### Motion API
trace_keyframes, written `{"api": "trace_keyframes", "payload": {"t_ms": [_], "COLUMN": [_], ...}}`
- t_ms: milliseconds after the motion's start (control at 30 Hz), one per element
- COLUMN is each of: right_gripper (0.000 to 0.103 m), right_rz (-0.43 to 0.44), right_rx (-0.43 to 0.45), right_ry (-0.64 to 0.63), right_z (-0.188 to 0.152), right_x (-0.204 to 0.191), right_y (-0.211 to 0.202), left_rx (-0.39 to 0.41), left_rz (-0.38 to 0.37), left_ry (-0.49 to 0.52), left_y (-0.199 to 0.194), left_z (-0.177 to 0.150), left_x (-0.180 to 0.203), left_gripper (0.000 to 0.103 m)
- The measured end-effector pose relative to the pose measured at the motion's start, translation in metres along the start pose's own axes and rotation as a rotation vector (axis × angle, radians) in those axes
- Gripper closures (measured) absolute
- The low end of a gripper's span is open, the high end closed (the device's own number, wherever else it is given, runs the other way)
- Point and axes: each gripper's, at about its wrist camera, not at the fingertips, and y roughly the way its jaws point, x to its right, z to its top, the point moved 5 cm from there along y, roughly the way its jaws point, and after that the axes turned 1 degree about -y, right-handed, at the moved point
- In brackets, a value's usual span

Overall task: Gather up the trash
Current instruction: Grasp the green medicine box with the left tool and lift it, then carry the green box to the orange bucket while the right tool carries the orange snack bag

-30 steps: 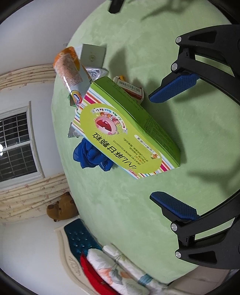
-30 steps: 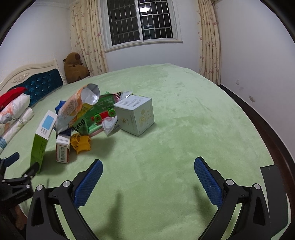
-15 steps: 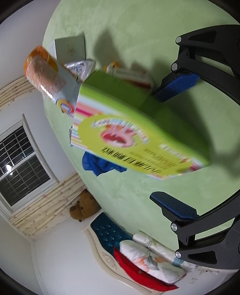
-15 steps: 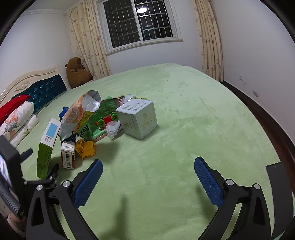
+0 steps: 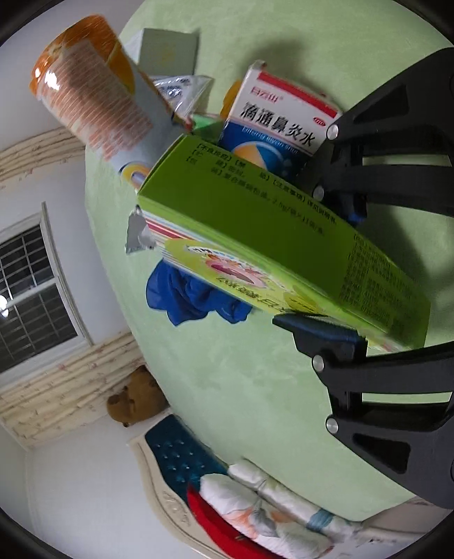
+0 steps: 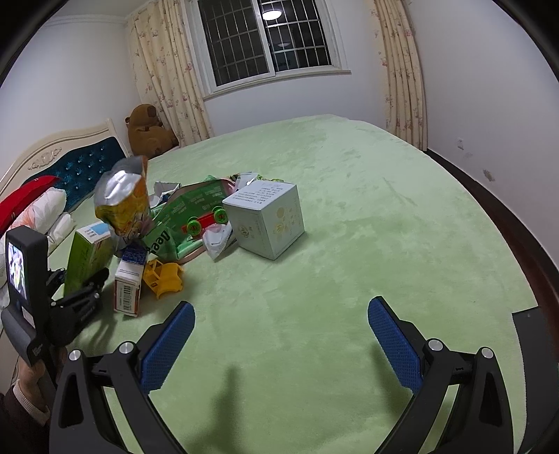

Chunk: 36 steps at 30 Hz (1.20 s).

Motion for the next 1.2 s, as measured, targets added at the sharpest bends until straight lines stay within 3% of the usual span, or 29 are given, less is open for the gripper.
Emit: {"api": "trace_keyframes", "payload": {"t_ms": [167,300,567,833,1067,1100,1167,1200], "right_gripper": [0.005,0.005,0.005,0.005,0.005,0.010,0.050,0.052], "right_rz": [0.006,0.051,0.161,0.257,0.191,0.193,0.239,0.267], "right_rx": [0.000,0.000,0.048,0.041,0.053,0.054,0.043,0.030], "right_ry": [0.007,0.017,-0.030,0.055,0.217,0.245,0.273,0.289], "right_z": [-0.001,-0.003,0.011,0.040,0.067,0.070,0.074,0.075], "right_x": [0.001,-0.004,-0.057,-0.132,-0.145,-0.142,-0.141,-0.140], "right_y": [0.000,0.001,-0.003,0.035,0.083,0.089,0.095,0.094], "left_rx": [-0.011,0.012,0.069,0.100,0.109,0.113,0.119,0.124], "left_rz": [-0.065,-0.119,-0.097,-0.092,-0.165,-0.170,-0.169,-0.165], "left_ry": [-0.118,-0.237,-0.378,-0.383,-0.391,-0.390,-0.384,-0.377], "left_y": [-0.017,-0.055,-0.116,-0.119,-0.120,-0.121,-0.122,-0.123], "left_z": [0.007,0.004,-0.038,-0.055,-0.058,-0.058,-0.059,-0.059], "left_x": [-0.019,-0.038,-0.065,-0.071,-0.071,-0.071,-0.072,-0.072], "left_gripper": [0.065,0.066,0.066,0.066,0.066,0.066,0.066,0.066]}}
